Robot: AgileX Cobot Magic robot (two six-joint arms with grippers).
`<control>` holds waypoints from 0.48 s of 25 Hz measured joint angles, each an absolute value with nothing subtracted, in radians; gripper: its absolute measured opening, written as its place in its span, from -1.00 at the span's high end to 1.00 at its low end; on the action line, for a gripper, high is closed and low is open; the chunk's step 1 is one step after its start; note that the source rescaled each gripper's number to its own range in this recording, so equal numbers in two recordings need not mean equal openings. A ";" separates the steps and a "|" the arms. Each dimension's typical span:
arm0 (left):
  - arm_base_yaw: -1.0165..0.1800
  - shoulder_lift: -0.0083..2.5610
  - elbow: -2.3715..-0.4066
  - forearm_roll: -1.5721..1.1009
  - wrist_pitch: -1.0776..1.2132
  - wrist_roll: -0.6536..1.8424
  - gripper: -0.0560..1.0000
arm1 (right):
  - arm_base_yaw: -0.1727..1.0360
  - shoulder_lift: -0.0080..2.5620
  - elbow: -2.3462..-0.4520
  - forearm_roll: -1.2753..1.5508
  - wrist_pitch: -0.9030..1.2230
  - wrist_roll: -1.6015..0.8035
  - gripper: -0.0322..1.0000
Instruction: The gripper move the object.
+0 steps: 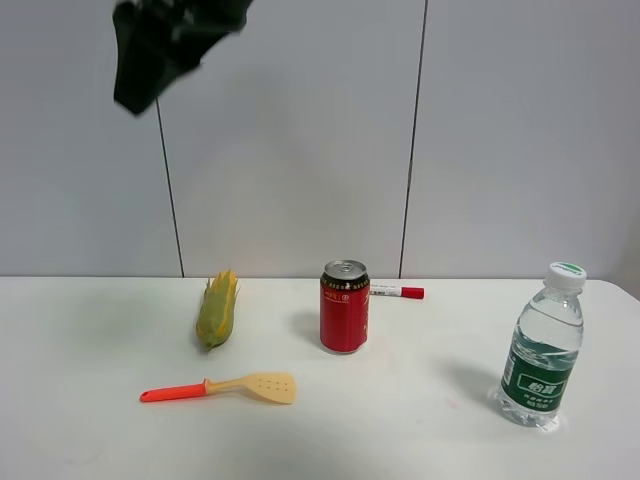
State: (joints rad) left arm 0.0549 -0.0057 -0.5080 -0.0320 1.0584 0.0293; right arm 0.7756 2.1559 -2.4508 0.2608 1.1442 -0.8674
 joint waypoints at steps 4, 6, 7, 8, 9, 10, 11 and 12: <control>0.055 -0.006 -0.508 -0.032 1.058 0.029 -1.00 | 0.776 1.984 -2.451 0.188 1.149 -0.754 -1.00; 0.055 -0.006 -0.508 -0.032 1.058 0.029 -1.00 | 0.776 1.914 -2.452 0.117 1.156 -0.708 -1.00; 0.055 -0.006 -0.508 -0.032 1.058 0.029 -1.00 | 0.776 1.881 -2.452 0.081 1.173 -0.682 -1.00; 0.055 -0.006 -0.508 -0.032 1.058 0.029 -1.00 | 0.776 1.853 -2.452 0.033 1.190 -0.654 -1.00; 0.055 -0.006 -0.508 -0.032 1.058 0.029 -1.00 | 0.776 1.832 -2.452 -0.007 1.202 -0.629 -1.00; 0.055 -0.006 -0.508 -0.032 1.058 0.029 -1.00 | 0.776 1.811 -2.452 -0.054 1.207 -0.599 -1.00; 0.055 -0.006 -0.508 -0.032 1.058 0.029 -1.00 | 0.776 1.776 -2.452 -0.139 1.213 -0.501 -1.00; 0.055 -0.006 -0.508 -0.032 1.058 0.029 -1.00 | 0.776 1.762 -2.452 -0.176 1.216 -0.450 -1.00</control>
State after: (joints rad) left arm 0.0549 -0.0057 -0.5080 -0.0320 1.0584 0.0293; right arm 0.7756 1.7619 -2.4517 -0.1759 1.2155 -0.4499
